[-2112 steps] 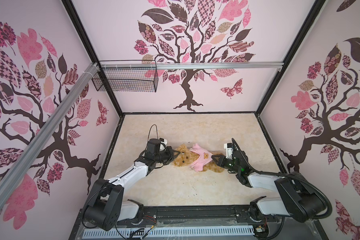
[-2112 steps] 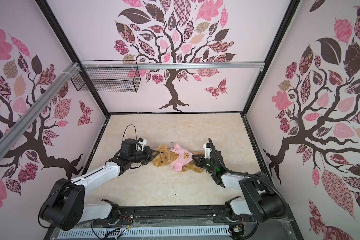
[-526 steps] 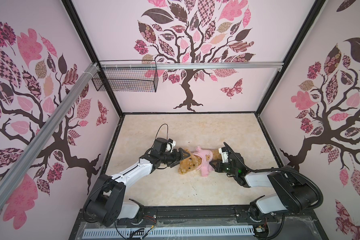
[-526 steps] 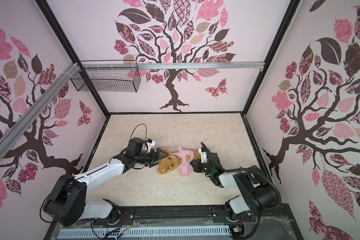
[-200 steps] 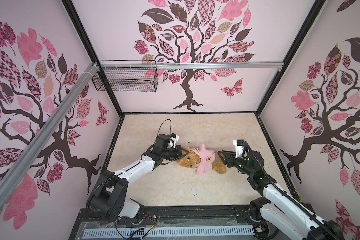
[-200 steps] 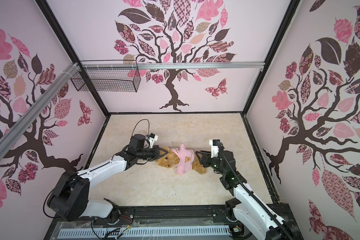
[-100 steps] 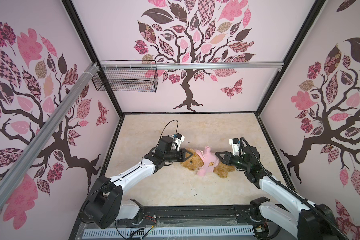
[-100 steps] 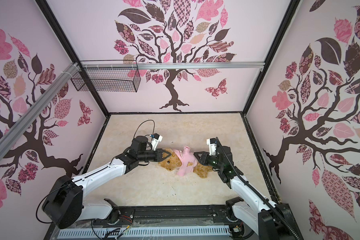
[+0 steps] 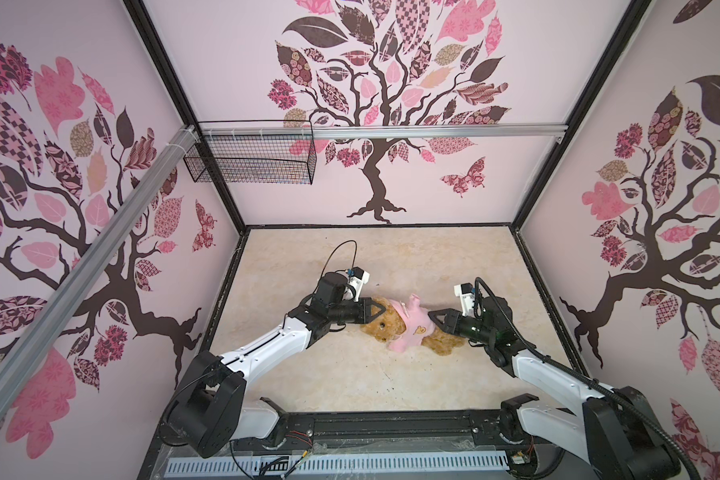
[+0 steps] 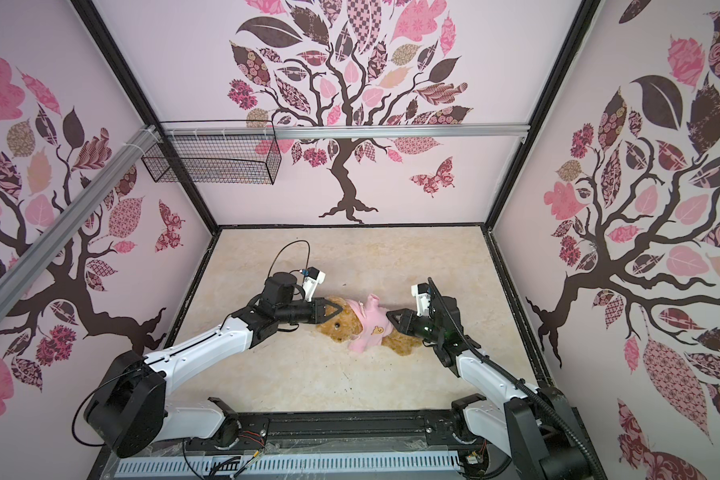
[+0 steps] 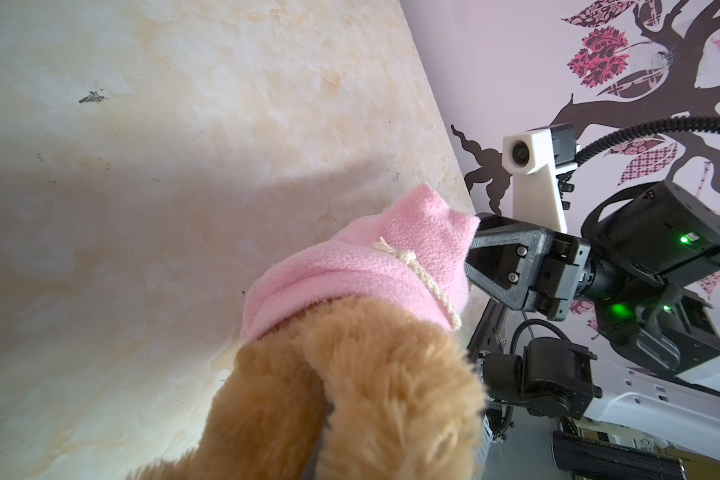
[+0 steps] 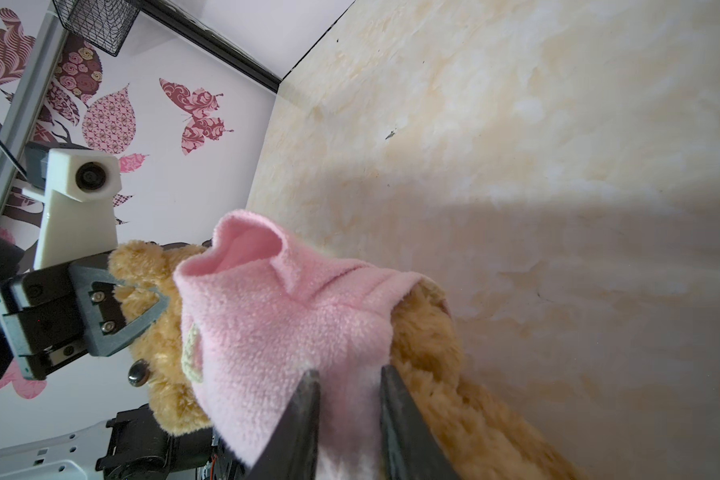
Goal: Dress the teddy bear
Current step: 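Hold the bear's head with the left gripper while right tugs the hoodie hem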
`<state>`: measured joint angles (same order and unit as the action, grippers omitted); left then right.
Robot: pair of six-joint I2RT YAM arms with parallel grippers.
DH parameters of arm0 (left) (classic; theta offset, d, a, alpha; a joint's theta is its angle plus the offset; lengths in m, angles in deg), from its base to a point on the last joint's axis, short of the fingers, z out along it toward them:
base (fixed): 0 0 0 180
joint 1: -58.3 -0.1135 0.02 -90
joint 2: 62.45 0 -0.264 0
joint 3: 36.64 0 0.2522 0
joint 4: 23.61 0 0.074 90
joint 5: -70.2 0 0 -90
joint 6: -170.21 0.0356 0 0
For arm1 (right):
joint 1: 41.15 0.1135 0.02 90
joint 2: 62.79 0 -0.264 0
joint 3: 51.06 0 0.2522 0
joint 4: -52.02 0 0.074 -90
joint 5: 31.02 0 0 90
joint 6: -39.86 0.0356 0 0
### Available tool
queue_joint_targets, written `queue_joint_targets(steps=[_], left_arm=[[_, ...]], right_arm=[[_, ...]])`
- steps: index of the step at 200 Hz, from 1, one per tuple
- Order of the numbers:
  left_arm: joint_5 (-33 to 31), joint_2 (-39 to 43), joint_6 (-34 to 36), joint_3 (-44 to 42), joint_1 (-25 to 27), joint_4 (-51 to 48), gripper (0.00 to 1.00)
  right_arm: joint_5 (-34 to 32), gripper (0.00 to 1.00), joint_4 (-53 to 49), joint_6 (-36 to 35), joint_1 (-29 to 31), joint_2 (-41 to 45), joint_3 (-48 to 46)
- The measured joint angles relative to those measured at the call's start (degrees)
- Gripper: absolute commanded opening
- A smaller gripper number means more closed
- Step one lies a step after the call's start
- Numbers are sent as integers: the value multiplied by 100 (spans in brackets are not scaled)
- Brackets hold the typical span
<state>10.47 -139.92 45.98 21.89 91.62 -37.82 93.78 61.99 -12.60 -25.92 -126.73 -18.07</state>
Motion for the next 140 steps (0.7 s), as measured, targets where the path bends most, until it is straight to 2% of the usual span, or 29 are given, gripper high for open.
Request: queue_joint_targets(steps=[22,37,88,140], left_arm=[[-24,0,0,-20,31,42,0],[-31,0,-2,-31,46,44,0],[-177,2,-31,-33,72,0,0],[-608,229,-516,-238,17,-81,0]], right_arm=[[-9,35,162,-2,26,-173,0],[-50,34,238,-24,90,-284,0],[-306,0,284,-166,195,-389,15],[-820,0,57,-197,162,507,-164]])
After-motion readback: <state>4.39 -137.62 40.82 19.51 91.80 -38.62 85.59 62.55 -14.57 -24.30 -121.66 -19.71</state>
